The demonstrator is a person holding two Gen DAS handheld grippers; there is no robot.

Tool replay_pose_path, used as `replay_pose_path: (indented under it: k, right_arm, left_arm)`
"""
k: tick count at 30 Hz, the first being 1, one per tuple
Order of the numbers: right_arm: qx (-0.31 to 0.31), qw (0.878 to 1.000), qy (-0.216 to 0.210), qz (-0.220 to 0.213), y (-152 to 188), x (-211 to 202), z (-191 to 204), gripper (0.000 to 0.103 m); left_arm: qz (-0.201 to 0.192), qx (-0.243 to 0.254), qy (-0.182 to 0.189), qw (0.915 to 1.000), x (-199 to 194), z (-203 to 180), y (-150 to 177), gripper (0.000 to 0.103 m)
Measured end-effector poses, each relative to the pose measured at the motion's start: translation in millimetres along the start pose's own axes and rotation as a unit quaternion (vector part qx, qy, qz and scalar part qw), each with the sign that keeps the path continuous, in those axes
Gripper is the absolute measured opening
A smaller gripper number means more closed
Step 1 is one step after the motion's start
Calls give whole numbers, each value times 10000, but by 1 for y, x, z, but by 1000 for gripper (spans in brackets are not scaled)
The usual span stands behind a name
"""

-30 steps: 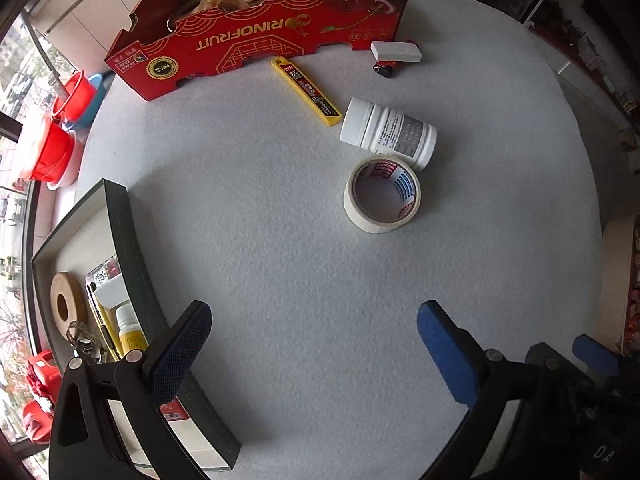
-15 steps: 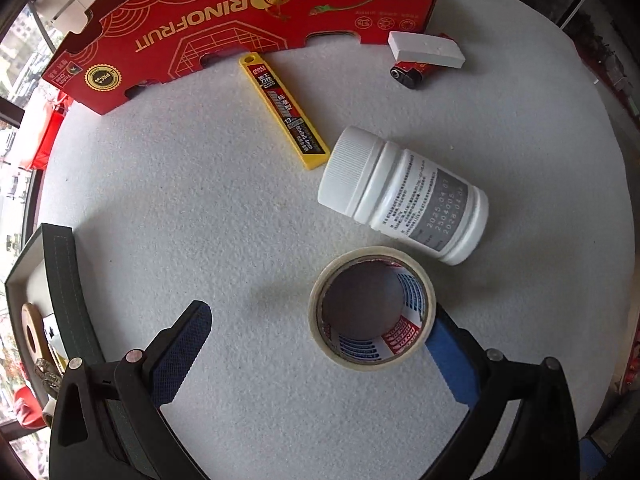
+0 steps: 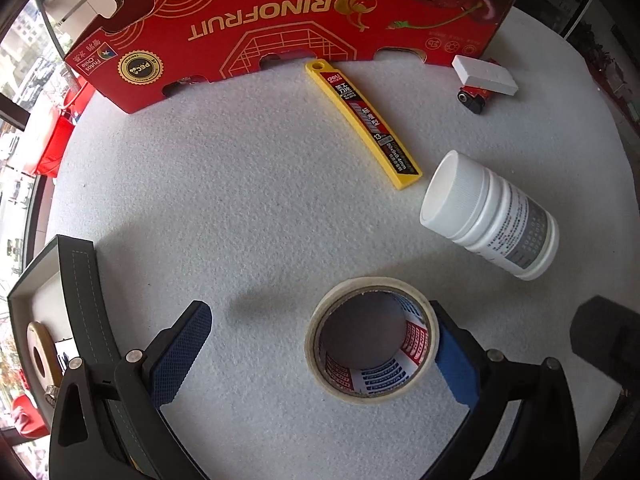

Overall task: Organize rigid objects
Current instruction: 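Close the right tool on the large white pill bottle while the left tool grasps the tape roll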

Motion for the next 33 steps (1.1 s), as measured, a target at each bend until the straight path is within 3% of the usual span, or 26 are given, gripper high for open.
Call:
replay_pose_path:
  k: [5, 12, 14, 21, 24, 26, 33]
  right_arm:
    - [145, 9999, 8, 73, -26, 20, 16, 87]
    - [438, 9986, -221, 198, -45, 53, 31, 91]
    - [377, 9987, -232, 233, -49, 61, 40, 92]
    - [155, 9996, -151, 157, -58, 64, 50, 95]
    - [-69, 9997, 98, 223, -58, 57, 47, 77]
    - [-97, 9998, -65, 184, -55, 56, 41, 76]
    - [32, 9997, 69, 219, -28, 41, -6, 76]
  left_arm:
    - [62, -89, 261, 9996, 10, 11, 7, 103]
    - [7, 17, 293, 9996, 16, 18, 8, 103]
    - [-11, 25, 294, 9996, 12, 0, 13, 103]
    - [-90, -14, 309, 9995, 10, 3, 16, 103]
    - [-102, -28, 312, 9995, 10, 2, 19, 103]
    - [-65, -37, 297, 9995, 10, 2, 20, 103]
    - [13, 85, 335, 9994, 1, -5, 18, 103]
Point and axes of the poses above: each gripper's, at about its wrist camera, not at the fingertips, and x roughly the way its jaws point, z to its left, y to its underside, the point moved 3 cm from there along x, roughly the way its jaws point, and after that the axes turned 11 degrees about -x, right-handed, at the moved point
